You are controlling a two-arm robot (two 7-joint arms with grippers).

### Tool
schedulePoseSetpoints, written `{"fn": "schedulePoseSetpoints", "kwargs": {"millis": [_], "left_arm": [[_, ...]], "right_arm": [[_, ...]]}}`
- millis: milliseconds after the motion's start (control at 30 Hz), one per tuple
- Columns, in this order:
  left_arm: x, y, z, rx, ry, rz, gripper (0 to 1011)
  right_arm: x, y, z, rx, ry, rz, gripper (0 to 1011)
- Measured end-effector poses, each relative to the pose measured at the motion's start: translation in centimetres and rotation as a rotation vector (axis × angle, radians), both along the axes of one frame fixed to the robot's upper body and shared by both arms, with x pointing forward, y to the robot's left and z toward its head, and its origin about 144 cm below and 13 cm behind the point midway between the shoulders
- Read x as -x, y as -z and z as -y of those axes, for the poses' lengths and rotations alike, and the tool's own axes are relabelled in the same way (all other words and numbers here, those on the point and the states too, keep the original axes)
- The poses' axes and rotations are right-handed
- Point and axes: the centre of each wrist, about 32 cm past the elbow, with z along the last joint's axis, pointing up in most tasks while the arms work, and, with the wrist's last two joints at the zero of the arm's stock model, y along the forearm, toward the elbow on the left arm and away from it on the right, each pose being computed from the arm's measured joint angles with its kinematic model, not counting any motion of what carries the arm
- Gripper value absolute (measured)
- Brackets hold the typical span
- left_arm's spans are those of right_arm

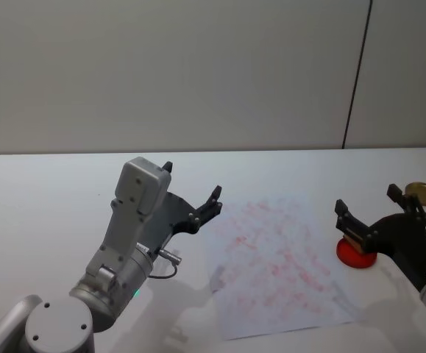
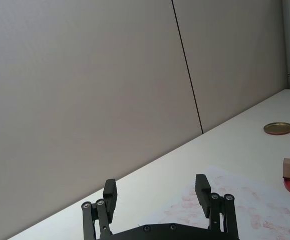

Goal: Use the one hand to pick up the stamp and affix it onto the A4 paper.

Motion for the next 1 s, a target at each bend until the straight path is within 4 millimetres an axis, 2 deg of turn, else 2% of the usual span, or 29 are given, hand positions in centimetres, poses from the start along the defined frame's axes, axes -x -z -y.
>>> {"fn": "schedulePoseSetpoints", "kwargs": {"millis": [1000], "left_arm": [[0.0, 0.0, 0.0, 0.0, 0.0, 0.0, 993]], "right_arm": [[-0.23, 0.15, 0.38, 0.0, -0.002, -0.016, 1001]]}}
